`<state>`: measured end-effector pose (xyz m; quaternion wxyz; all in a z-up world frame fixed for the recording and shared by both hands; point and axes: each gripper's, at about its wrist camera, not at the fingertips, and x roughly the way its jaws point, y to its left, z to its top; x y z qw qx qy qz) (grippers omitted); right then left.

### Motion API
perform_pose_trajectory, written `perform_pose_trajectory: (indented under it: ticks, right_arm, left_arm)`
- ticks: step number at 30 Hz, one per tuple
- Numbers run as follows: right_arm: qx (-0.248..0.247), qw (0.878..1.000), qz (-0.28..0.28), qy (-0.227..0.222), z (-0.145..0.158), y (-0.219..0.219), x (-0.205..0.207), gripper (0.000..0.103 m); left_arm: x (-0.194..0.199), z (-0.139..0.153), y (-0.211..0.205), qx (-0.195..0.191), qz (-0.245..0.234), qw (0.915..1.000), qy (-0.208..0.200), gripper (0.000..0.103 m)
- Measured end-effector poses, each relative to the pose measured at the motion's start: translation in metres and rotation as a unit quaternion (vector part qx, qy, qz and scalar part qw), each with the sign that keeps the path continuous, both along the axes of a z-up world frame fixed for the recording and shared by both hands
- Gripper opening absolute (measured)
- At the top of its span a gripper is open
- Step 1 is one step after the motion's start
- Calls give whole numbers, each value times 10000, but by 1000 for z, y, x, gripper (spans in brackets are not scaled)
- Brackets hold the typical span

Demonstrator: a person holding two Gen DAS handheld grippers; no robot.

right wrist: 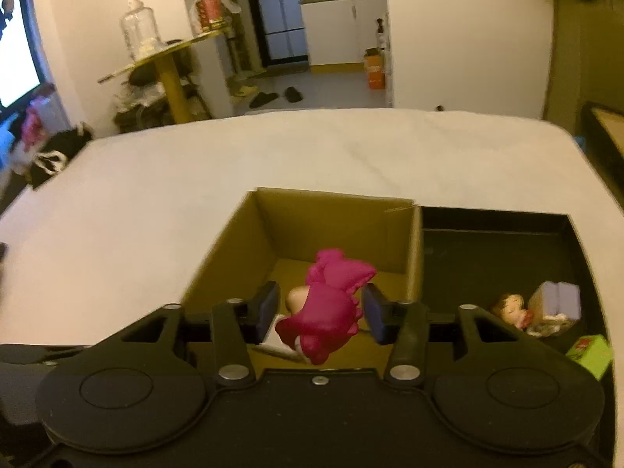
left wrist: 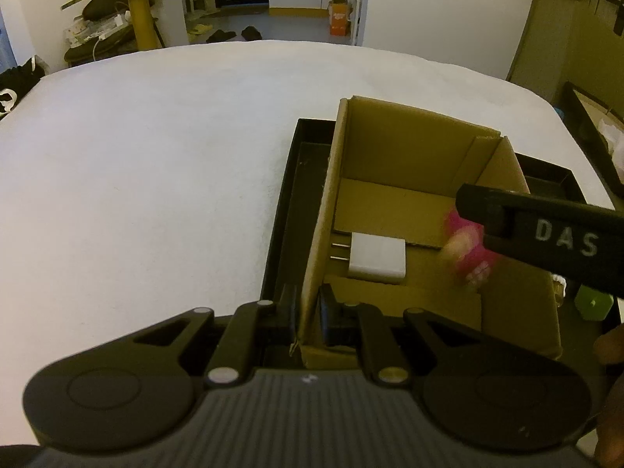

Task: Organize rigid objects
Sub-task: 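Carry the pink dinosaur into the box and open the right gripper, then move the right gripper to the green cube and close on it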

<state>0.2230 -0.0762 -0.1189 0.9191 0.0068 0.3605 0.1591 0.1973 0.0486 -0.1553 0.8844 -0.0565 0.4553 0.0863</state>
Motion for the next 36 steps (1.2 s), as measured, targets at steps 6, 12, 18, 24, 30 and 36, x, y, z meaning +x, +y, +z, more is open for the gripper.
perform_pose_trajectory:
  ticks: [6,12,18,24,30,36]
  right_arm:
    - [162,9998,-136,35,5,-17,-10,69]
    - [244,9990,-379,-50,14,-36,-28,73]
    - [372,9974,-617,-74,14,-62,-38,73]
    - [446,9949,-900,14,6,-90,-44,73]
    - [347,9928,-1147,-8,3,-109,-42,73]
    - [494,9913,-1223,27,-1,-126,-34,73]
  left_arm:
    - [-1,2,3,-99,-16,9999,-86,10]
    - [-5,6,-1,-57,-142,9999,-10,9]
    - [-11,12,-6,35,-123,9999,73,9]
    - [-16,15,-15,276,-145,9994,173,9]
    - [-15,19,-22,524,-113,9983,231,8]
    - [-13,21,-33,853,-98,9960,227,7]
